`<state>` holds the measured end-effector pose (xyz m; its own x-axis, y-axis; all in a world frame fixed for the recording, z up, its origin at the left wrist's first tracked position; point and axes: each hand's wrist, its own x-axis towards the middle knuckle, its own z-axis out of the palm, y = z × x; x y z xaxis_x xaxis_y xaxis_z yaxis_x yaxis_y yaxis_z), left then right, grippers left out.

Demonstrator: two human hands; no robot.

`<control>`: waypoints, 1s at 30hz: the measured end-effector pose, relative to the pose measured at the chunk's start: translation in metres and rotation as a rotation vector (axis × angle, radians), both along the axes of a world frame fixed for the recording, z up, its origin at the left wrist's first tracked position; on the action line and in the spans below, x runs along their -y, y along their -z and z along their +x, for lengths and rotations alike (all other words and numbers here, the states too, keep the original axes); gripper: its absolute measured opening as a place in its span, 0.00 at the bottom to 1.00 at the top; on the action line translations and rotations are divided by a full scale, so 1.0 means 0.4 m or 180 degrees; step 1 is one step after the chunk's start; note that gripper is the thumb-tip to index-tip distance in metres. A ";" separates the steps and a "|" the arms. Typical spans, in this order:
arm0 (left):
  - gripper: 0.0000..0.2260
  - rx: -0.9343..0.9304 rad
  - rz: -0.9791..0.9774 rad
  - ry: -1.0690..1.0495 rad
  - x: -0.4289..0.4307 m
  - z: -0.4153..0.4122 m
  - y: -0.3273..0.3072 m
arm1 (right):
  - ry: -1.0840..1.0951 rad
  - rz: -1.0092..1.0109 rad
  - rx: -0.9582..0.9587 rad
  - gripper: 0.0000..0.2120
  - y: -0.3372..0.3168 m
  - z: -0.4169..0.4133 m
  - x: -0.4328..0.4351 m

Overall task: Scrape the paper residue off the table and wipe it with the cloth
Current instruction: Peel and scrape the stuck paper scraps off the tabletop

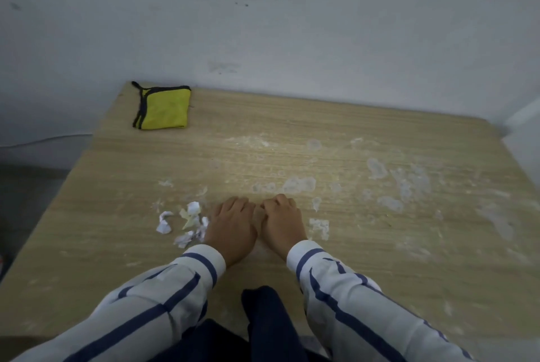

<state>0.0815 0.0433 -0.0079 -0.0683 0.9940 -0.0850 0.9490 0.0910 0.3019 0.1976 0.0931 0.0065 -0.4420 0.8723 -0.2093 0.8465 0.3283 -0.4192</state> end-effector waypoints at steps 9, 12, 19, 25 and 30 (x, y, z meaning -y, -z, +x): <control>0.30 -0.0181 -0.0610 -0.0203 -0.037 0.148 0.034 | 0.0136 0.0121 0.0385 0.16 0.060 0.195 -0.063; 0.30 -0.0171 -0.0628 -0.0190 -0.050 0.194 0.040 | -0.0028 0.0176 0.0374 0.17 0.065 0.230 -0.083; 0.29 -0.0134 -0.0595 -0.0209 -0.114 0.301 0.054 | -0.0201 0.0258 0.0308 0.17 0.063 0.316 -0.143; 0.32 -0.0060 -0.0552 -0.0287 -0.181 0.367 0.074 | -0.0124 0.0295 0.0294 0.16 0.070 0.395 -0.192; 0.41 -0.0166 -0.0441 -0.0400 -0.221 0.395 0.096 | -0.0131 0.0299 0.0222 0.16 0.077 0.426 -0.225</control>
<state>0.2393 0.1318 -0.0461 -0.1990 0.9564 -0.2136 0.9416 0.2470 0.2288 0.3682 0.1831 -0.0242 -0.4652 0.8708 -0.1588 0.8574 0.3986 -0.3255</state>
